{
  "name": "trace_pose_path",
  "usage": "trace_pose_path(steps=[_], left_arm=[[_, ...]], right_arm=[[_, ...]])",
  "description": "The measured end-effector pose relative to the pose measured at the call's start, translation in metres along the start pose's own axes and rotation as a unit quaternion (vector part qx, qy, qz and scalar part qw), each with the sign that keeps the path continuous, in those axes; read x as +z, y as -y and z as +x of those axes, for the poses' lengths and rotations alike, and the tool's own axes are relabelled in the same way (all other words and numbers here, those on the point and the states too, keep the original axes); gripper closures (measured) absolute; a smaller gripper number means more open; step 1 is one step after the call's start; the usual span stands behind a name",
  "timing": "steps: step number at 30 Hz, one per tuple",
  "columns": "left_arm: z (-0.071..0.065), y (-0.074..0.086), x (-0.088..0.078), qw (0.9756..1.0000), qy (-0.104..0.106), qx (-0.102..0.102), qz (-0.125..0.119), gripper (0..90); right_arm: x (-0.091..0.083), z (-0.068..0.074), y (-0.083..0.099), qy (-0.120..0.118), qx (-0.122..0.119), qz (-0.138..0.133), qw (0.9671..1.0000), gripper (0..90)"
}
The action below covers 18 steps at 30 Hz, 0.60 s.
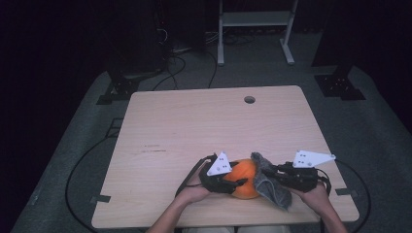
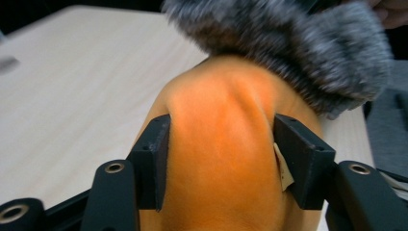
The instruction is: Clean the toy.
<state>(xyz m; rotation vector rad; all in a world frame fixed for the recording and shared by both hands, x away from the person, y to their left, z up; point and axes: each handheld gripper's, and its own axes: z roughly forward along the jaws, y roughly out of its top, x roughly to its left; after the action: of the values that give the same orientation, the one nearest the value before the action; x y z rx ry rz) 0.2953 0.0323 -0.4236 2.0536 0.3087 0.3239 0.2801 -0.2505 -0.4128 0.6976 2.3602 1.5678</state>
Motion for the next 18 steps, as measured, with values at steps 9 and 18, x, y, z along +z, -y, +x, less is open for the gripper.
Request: trace_pose_path(steps=[9,18], left_arm=[[0.011,-0.002,-0.005,0.9995,0.002,-0.03,-0.007,21.3],[0.012,0.009,-0.003,0.9987,0.031,-0.02,0.034,32.2]], right_arm=[[0.017,0.005,0.005,-0.025,-0.015,0.024,0.9993,80.7],[0.011,-0.004,0.01,0.026,0.003,0.044,0.9987,80.8]])
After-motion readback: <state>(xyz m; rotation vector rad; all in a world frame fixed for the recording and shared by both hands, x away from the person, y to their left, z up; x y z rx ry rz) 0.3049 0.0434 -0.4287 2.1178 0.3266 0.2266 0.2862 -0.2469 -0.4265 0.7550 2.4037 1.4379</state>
